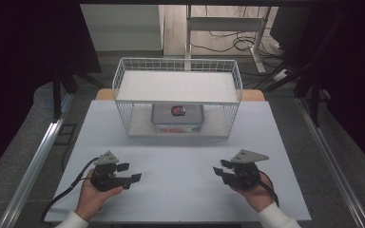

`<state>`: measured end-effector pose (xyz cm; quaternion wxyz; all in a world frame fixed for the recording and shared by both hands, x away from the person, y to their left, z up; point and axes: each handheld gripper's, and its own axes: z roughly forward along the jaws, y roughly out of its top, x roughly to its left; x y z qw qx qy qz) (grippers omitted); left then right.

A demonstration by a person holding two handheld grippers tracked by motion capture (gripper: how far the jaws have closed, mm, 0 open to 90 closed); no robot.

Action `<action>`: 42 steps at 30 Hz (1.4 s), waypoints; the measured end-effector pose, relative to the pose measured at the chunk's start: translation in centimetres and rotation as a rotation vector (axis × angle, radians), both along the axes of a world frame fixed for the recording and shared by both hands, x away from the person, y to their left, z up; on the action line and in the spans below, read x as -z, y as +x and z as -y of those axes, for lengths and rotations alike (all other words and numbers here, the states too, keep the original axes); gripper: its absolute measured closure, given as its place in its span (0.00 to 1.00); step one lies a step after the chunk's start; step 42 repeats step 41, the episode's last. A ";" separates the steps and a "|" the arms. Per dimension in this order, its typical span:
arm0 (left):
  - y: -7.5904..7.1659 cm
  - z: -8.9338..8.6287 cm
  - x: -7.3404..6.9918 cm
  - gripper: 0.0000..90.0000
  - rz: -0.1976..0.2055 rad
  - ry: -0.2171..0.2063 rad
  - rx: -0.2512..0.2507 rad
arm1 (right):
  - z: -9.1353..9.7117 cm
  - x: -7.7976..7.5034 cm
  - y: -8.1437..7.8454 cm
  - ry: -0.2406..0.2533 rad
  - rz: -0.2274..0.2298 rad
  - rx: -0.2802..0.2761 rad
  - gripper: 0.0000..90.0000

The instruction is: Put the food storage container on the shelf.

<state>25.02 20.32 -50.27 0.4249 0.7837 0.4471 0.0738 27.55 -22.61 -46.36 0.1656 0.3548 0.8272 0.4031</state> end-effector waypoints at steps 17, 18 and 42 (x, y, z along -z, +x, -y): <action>-0.4 -0.2 -0.1 0.31 0.039 0.043 0.004 | 4.8 1.5 -0.8 0.030 -0.044 0.071 0.30; -0.4 -0.2 -0.1 0.31 0.042 0.040 0.005 | 4.8 1.5 -0.8 0.026 -0.046 0.073 0.30; -0.1 -0.3 -0.4 0.30 0.040 0.010 -0.001 | 5.6 1.9 -0.6 0.035 -0.032 0.120 0.29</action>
